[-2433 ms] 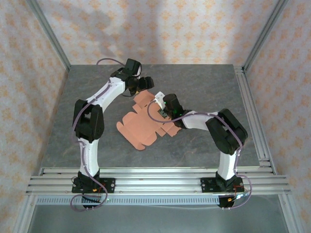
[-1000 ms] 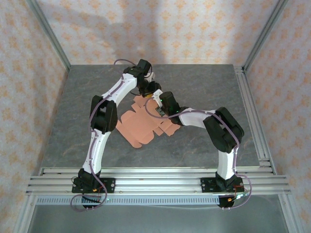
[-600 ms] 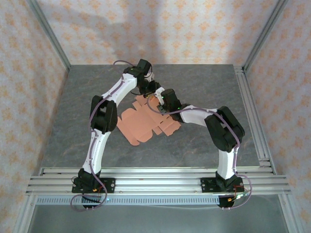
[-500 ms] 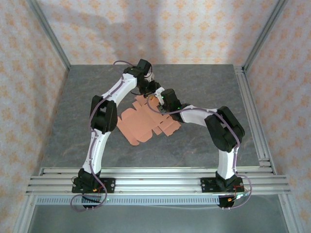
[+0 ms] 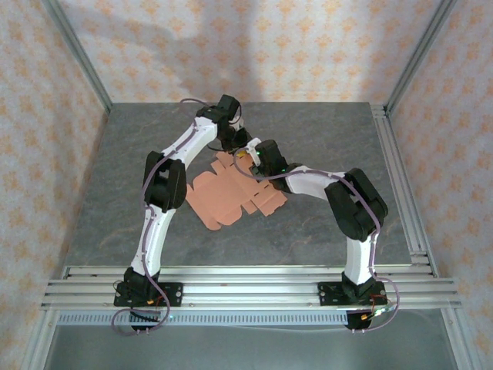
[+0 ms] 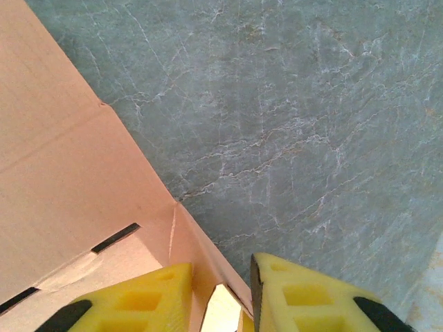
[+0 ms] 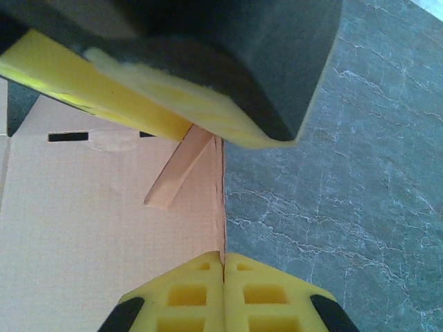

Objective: Fold the paper box

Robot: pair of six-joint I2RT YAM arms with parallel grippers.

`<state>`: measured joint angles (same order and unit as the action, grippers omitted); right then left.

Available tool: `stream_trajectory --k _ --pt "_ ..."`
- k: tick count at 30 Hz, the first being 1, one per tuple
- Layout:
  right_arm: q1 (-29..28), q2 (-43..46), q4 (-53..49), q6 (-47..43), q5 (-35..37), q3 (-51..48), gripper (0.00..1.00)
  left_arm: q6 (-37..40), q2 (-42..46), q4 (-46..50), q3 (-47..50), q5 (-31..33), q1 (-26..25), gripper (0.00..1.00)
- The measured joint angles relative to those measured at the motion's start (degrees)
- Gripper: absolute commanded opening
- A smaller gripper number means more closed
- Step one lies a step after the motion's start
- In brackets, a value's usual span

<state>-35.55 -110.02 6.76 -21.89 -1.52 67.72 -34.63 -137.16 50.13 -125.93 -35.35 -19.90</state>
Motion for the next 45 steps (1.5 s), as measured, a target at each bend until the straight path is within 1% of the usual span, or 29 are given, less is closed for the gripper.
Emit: stream_trajectory --k 4,5,6,7,9,10,12,14,18,21,22,24,25,26,27,28,29,31,32,37,38,40,41,42,45 --pt "0.11 -0.13 -0.22 -0.09 0.02 0.0 0.0 -0.72 -0.26 0.0 0.0 -0.28 -0.04 0.18" --pt "0.13 -0.13 -0.31 -0.13 0.02 0.0 0.0 -0.94 -0.26 0.0 0.0 -0.28 -0.09 0.18" --pt "0.15 -0.13 -0.33 -0.15 0.02 0.0 0.0 -1.03 -0.26 0.0 0.0 -0.28 -0.11 0.19" --pt "0.15 -0.13 -0.33 -0.15 0.02 0.0 0.0 -1.18 -0.26 0.0 0.0 -0.28 -0.11 0.25" --pt "0.13 -0.15 -0.42 -0.2 0.02 0.0 0.0 -1.27 -0.26 0.0 -0.02 -0.31 -0.2 0.4" --pt "0.13 -0.2 -0.61 -0.17 0.0 0.0 0.0 -1.66 -0.26 -0.11 -0.02 -0.35 -0.26 0.44" --pt "0.15 -0.2 -0.57 -0.15 0.0 0.0 0.0 -1.9 -0.31 -0.24 -0.02 -0.33 -0.31 0.44" --pt "0.15 -0.2 -0.59 -0.15 0.02 0.0 0.0 -2.1 -0.42 -0.31 -0.02 -0.35 -0.31 0.41" --pt "0.24 -0.2 -0.76 -0.17 0.02 0.0 0.0 -3.06 -0.5 -0.87 -0.02 -1.64 -0.35 0.26" --pt "0.37 -0.2 -0.76 -0.24 0.28 0.0 0.0 -3.72 -0.52 -1.77 -0.02 -2.36 -0.48 0.17" --pt "0.42 -0.2 -0.79 -0.22 0.39 0.0 0.0 -3.96 -0.52 -1.84 -0.02 -2.38 -0.5 0.15" --pt "0.42 -0.2 -0.79 -0.28 0.66 0.0 0.0 -4.11 -0.61 -1.88 -0.02 -2.38 -0.52 0.15" --pt "0.42 -0.2 -0.81 -0.26 0.68 0.0 0.0 -4.11 -0.63 -1.88 -0.02 -2.38 -0.52 0.17" --pt "0.42 -0.2 -0.83 -0.28 0.7 0.0 0.0 -4.09 -0.63 -1.88 -0.02 -2.38 -0.52 0.23" --pt "0.42 -0.2 -0.83 -0.33 0.68 0.0 0.0 -4.0 -0.63 -1.88 -0.02 -2.38 -0.52 0.32" --pt "0.42 -0.2 -0.83 -0.39 0.68 0.0 0.0 -3.85 -0.63 -1.88 -0.02 -2.34 -0.52 0.38" --pt "0.46 -0.2 -0.76 -0.28 0.85 0.02 0.0 -3.96 -0.63 -1.88 -0.02 -1.97 -0.52 0.41" --pt "0.48 -0.2 -0.76 -0.17 0.66 0.02 0.0 -3.96 -0.74 -1.99 -0.02 -1.68 -0.5 0.43" --pt "0.46 -0.2 -0.74 -0.17 0.66 0.02 0.0 -3.96 -0.81 -1.99 -0.02 -1.7 -0.5 0.4" --pt "0.48 -0.2 -0.94 -0.37 0.68 0.02 0.0 -4.17 -0.81 -2.01 -0.02 -1.84 -0.57 0.17" --pt "0.48 -0.2 -0.98 -0.39 0.7 0.02 0.0 -4.26 -0.81 -1.99 -0.02 -1.79 -0.59 0.14" --pt "0.48 -0.2 -1.05 -0.42 0.72 0.02 0.0 -4.15 -0.81 -1.97 -0.02 -1.75 -0.61 0.14" --pt "0.48 -0.2 -1.05 -0.44 0.72 0.02 0.0 -4.15 -0.81 -1.97 -0.02 -1.75 -0.61 0.14" --pt "0.48 -0.2 -1.05 -0.42 0.72 0.02 0.0 -4.15 -0.81 -1.97 -0.02 -1.73 -0.61 0.19" --pt "0.48 -0.2 -1.2 -0.39 0.66 0.02 0.0 -4.0 -0.79 -2.05 0.22 -1.55 -0.61 0.38"
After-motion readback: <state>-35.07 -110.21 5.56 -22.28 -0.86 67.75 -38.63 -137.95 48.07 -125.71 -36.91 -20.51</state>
